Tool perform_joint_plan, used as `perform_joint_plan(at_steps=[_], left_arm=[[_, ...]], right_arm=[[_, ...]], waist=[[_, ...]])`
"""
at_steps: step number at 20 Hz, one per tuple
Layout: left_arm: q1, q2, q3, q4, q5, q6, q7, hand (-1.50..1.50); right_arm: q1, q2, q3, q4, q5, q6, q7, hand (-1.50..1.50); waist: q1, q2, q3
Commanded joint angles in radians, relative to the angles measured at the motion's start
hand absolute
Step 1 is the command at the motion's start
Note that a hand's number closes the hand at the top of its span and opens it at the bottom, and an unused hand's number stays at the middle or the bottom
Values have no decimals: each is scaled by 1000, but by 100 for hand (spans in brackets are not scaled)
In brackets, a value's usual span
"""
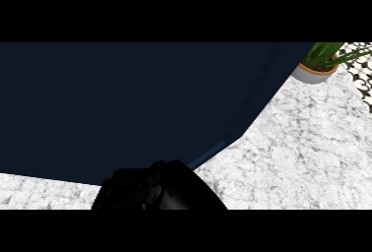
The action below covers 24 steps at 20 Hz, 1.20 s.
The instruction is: Pick up the wine, place it into the cabinet and close the cabinet
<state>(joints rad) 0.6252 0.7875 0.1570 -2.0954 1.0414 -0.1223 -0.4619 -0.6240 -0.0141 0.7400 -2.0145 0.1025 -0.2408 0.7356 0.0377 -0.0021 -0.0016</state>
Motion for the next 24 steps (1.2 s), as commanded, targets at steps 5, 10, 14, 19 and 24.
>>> perform_joint_plan(at_steps=[5, 10, 14, 19, 24], left_arm=[[-2, -15, 78, 60, 43, -115, 64, -150], [-118, -6, 72, 75, 17, -31, 126, -150], [-112, -66, -2, 27, -42, -32, 148, -150], [-154, -103, -53, -10, -88, 16, 200, -150], [-201, -138, -130, 5, -154, 68, 222, -150]], right_arm=[[-237, 14, -189, 355, -96, -15, -145, 150], [-343, 14, -308, 558, -115, 65, -243, 150], [-374, 11, -376, 714, -89, 100, -346, 150], [-406, -38, -479, 807, -121, 178, -433, 150], [-363, -74, -468, 848, -87, 198, -511, 150]], waist=[[-9, 5, 1], [-26, 12, 1], [-22, 10, 1], [-22, 10, 1], [-27, 10, 1]])
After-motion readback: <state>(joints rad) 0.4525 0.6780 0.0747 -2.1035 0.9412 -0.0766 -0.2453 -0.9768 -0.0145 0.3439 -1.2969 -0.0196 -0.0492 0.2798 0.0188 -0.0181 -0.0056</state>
